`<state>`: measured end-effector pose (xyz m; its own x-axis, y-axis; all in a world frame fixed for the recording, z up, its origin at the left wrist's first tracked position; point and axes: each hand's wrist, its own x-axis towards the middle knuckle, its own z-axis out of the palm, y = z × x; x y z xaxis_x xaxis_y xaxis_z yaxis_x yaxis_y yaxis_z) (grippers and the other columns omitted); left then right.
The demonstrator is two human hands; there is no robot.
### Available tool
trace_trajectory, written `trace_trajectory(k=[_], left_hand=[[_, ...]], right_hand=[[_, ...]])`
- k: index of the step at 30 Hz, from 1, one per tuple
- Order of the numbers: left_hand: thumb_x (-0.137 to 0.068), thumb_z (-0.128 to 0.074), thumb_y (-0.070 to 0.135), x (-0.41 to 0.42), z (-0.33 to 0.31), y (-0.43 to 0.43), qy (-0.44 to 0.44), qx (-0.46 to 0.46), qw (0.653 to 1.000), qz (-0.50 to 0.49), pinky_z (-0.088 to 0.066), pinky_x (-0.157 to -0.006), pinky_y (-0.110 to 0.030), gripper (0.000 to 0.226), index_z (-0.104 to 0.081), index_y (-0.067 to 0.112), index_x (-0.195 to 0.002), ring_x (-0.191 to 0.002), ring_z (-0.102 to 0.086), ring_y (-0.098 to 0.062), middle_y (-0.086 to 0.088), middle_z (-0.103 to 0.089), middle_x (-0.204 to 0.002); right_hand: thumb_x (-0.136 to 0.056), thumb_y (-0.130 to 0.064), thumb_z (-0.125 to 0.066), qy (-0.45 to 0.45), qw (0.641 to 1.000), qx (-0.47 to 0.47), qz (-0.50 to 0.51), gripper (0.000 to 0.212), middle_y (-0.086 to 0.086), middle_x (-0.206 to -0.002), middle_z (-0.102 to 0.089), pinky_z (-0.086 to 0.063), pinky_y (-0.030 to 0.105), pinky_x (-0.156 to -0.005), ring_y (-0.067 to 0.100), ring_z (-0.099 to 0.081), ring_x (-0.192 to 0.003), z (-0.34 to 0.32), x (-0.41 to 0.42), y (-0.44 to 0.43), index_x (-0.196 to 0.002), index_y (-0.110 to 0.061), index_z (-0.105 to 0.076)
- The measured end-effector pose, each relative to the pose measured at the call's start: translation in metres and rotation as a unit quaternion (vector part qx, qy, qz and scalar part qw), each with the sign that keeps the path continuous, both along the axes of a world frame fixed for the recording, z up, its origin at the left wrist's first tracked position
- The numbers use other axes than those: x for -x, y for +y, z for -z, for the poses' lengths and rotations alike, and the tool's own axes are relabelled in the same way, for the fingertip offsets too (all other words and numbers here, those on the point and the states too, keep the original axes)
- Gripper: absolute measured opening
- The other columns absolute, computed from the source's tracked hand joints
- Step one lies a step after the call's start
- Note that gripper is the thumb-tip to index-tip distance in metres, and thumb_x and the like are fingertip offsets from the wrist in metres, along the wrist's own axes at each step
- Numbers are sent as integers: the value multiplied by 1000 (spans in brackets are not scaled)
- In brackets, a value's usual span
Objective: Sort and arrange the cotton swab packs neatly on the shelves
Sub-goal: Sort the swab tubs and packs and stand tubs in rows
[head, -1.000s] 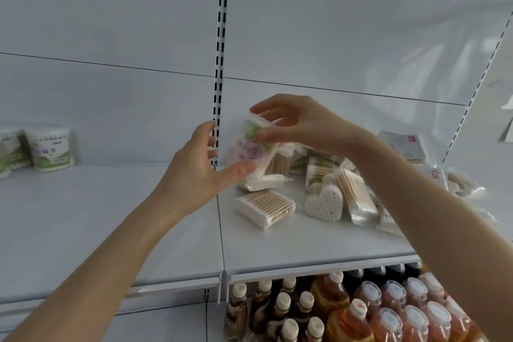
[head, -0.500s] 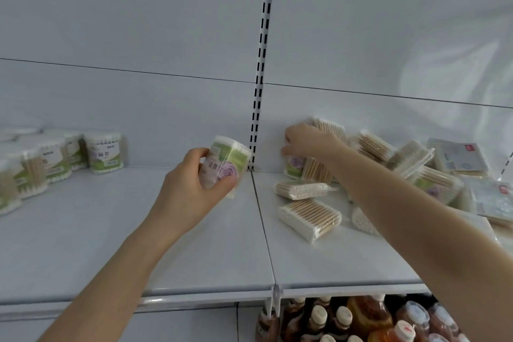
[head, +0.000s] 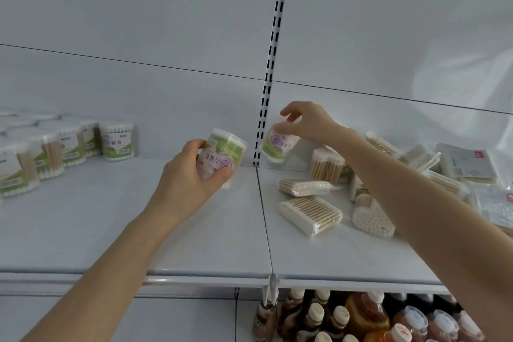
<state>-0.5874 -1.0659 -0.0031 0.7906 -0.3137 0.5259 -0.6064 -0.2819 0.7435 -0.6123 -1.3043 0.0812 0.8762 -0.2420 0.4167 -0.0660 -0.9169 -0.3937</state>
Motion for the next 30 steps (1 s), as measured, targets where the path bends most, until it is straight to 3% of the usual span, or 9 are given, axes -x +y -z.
trace_trajectory(k=[3,7,13,16,20,22,25,27,30], left_hand=[[-80,-70,29,5,-4,7,-2,8,1000,-20,-36,-59,-5,51,-48,17,-124,-77,-51,-1,15,-51,-89],[-79,-69,30,18,-2,38,-23,22,998,-52,-37,-58,-3,42,-49,23,-115,-78,-51,6,22,-51,-88],[-78,-73,33,27,13,105,-17,40,993,-109,-37,-62,-3,49,-54,22,-121,-80,-51,6,22,-53,-89],[-61,-66,53,26,18,134,-15,54,995,-86,-38,-63,-4,53,-57,34,-109,-82,-55,6,22,-56,-90],[-52,-59,61,17,16,168,-20,63,997,-51,-38,-63,0,38,-48,51,-87,-82,-54,13,22,-58,-87],[-50,-55,64,11,17,186,-19,63,997,-27,-40,-63,-3,43,-51,49,-90,-82,-56,7,16,-62,-89],[-49,-55,66,3,23,210,-17,56,998,11,-41,-62,-4,63,-56,38,-106,-83,-57,6,16,-62,-93],[-46,-55,67,-1,25,222,-15,53,998,21,-40,-60,-2,68,-51,37,-106,-81,-56,10,19,-60,-90],[-42,-56,67,-8,24,236,-1,52,998,33,-39,-58,-1,57,-47,39,-91,-81,-55,11,19,-59,-88]], right_hand=[[-81,-35,-68,-19,999,-9,-25,39,2,-105,-60,-42,24,-76,16,-56,-94,3,0,16,-111,-11,-60],[-81,-35,-68,-36,997,-33,-61,34,1,-99,-60,-43,19,-65,13,-55,-88,11,-8,49,-107,-13,-62],[-79,-40,-68,-38,993,-40,-102,30,-1,-97,-61,-48,24,-73,15,-58,-91,20,-30,119,-101,-20,-63],[-78,-45,-67,-23,993,-45,-105,35,0,-101,-60,-50,28,-80,15,-57,-93,25,-41,152,-103,-21,-63],[-81,-52,-62,19,995,-31,-89,42,0,-106,-58,-48,27,-77,15,-55,-95,33,-49,185,-107,-20,-62],[-85,-56,-52,72,994,-8,-78,45,-1,-107,-57,-42,27,-80,14,-52,-97,34,-47,197,-111,-20,-62],[-90,-57,-41,101,990,-71,-62,46,0,-104,-59,-47,34,-89,22,-56,-97,31,-37,203,-107,-20,-61],[-88,-56,-45,94,987,-115,-54,39,3,-109,-62,-49,41,-93,27,-59,-103,32,-30,200,-104,-25,-60],[-81,-48,-62,111,988,-86,-62,30,-2,-113,-60,-51,38,-92,20,-61,-101,39,-23,200,-107,-34,-59]])
